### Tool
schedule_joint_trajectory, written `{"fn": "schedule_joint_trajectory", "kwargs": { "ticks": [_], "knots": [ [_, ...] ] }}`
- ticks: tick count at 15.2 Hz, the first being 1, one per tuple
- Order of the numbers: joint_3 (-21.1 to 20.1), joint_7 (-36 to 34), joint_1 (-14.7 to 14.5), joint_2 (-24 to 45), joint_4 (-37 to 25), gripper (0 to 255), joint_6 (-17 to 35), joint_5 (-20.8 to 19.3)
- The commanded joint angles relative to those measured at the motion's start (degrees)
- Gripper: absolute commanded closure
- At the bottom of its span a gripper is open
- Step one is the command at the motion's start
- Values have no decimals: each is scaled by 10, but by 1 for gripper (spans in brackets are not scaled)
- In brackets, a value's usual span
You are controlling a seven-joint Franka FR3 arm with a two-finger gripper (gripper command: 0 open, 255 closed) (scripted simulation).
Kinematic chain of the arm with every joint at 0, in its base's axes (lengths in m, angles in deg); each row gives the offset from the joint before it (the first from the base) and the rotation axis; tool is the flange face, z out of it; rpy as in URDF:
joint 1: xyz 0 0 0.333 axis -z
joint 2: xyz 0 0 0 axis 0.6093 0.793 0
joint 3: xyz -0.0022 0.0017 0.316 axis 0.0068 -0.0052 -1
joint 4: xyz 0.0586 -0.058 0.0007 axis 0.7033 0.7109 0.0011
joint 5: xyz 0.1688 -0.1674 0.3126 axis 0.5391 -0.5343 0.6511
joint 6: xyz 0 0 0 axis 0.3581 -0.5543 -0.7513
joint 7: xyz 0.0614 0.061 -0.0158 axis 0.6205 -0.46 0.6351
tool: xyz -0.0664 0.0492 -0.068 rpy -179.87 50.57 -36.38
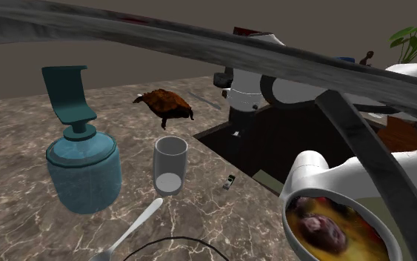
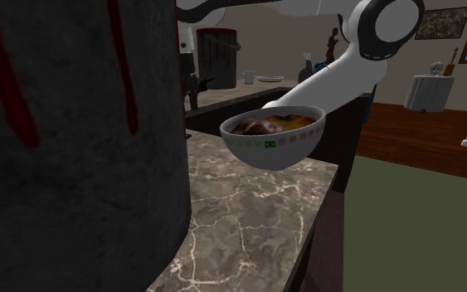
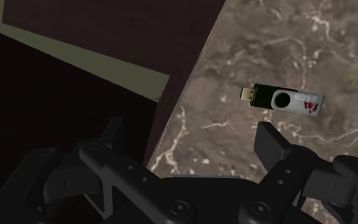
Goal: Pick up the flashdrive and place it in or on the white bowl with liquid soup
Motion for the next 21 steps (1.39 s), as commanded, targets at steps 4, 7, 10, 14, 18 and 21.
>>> {"fn": "schedule_joint_trajectory", "kwargs": {
  "ticks": [4,7,10,14,18,21],
  "knots": [
    [-51,-7,-61,-34,23,0,34,59],
    [-66,-8,-78,-42,37,0,51,75],
    [-72,-8,-81,-45,61,0,72,81],
    [-79,-7,-84,-46,89,0,98,88],
    [-79,-7,-84,-46,89,0,98,88],
    [-79,-7,-84,-46,89,0,98,88]
  ]
}}
